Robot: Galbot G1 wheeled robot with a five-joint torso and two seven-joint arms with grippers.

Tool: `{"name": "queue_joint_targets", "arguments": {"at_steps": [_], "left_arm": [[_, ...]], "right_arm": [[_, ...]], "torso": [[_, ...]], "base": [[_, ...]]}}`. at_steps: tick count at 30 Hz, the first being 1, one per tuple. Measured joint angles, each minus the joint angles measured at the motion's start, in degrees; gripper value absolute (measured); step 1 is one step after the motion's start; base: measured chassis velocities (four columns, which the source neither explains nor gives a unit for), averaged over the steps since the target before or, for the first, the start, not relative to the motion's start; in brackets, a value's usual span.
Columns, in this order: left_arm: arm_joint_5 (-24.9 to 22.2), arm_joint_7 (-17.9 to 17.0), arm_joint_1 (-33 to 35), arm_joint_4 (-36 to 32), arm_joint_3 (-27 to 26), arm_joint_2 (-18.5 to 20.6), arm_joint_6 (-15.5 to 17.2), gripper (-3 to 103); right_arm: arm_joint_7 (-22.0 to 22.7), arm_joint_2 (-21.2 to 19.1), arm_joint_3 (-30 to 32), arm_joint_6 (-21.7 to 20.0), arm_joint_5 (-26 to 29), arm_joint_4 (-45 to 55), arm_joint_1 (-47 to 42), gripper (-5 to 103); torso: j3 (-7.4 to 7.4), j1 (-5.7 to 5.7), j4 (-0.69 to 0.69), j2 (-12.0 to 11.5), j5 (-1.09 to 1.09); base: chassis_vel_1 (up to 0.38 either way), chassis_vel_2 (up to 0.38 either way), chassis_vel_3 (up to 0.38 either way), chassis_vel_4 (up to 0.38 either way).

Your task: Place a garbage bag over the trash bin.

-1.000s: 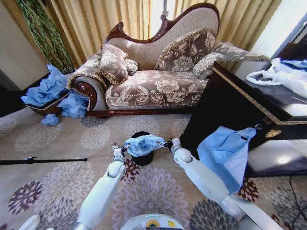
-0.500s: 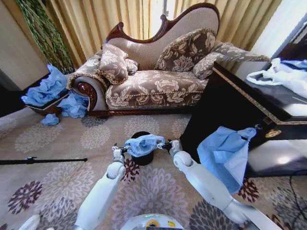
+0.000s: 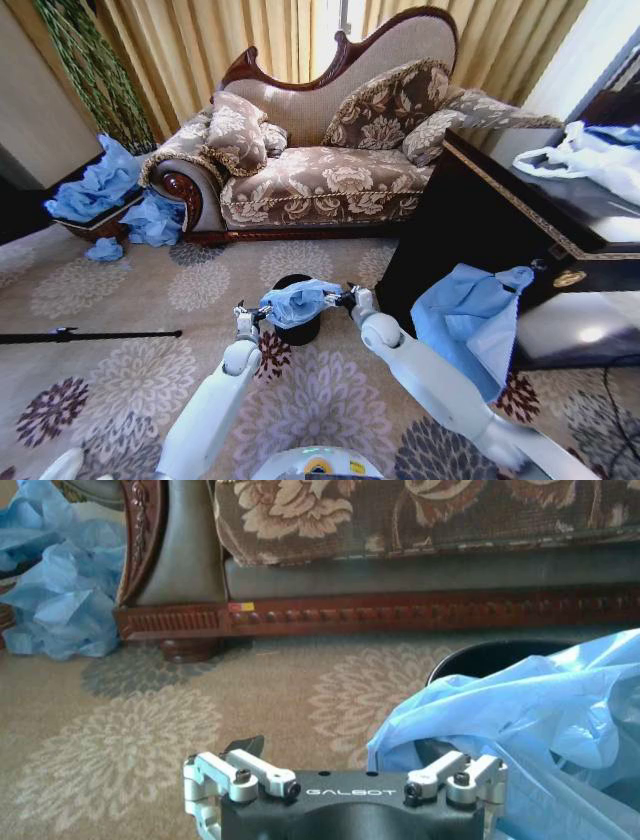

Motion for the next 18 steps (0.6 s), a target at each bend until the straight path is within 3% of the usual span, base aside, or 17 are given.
{"name": "queue_joint_targets", "arguments": {"at_steps": [18], "left_arm": [[-0.1, 0.0, 0.0, -0.6, -0.4, -0.6, 0.1, 100]], "right_arm": [[0.5, 3.5, -5.4, -1.2, -3.7, -6.7, 4.3, 100]], "torso": [[0.00, 0.00, 0.00, 0.0, 0.00]], "base": [[0.000, 0.000, 0.000, 0.000]]}}
